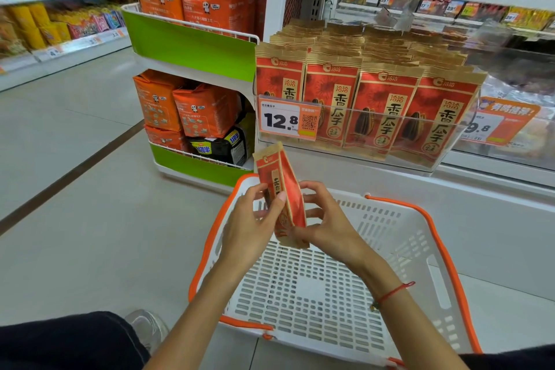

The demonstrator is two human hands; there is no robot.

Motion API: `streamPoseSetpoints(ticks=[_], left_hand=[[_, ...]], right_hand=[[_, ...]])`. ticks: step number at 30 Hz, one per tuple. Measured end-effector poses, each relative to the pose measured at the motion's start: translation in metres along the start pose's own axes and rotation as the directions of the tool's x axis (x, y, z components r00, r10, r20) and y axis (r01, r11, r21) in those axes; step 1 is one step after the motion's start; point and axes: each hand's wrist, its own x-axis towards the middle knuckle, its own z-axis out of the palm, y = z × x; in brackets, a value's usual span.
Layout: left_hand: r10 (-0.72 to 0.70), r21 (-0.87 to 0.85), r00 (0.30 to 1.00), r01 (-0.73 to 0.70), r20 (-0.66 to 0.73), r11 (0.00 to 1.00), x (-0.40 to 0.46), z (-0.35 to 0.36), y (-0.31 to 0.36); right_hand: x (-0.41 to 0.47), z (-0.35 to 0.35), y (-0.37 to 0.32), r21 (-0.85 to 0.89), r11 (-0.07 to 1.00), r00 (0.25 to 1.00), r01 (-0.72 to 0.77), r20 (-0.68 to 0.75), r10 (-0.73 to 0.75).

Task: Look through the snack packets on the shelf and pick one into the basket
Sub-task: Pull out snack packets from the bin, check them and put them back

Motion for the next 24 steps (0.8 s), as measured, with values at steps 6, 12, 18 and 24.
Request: streamPoseSetpoints(ticks=[6, 12, 18, 24], left_hand=[[-0.046, -0.301, 0.971, 0.118, 0.236, 0.946, -0.007, 0.000, 0.002], [-0.063, -0.285, 0.961, 0.142, 0.271, 0.948, -0.007, 0.003, -0.002], [-0.103, -0.296, 0.943, 0.202, 0.317, 0.934, -0.001, -0.007, -0.003], [-0.162, -0.344, 0.924, 0.286, 0.347, 0.894, 0.010, -0.021, -0.011]], right_hand=[[-0.002, 0.011, -0.003, -0.081, 0.996, 0.992, -0.025, 0.119, 0.035], [-0.004, 0.014, -0.003, -0.075, 0.992, 0.983, -0.105, 0.143, 0.115], [-0.003, 0.000, -0.002, 0.058, 0.979, 0.977, -0.195, 0.100, 0.188], [0.003, -0.003, 0.005, 0.157, 0.959, 0.956, -0.234, -0.140, 0.256]])
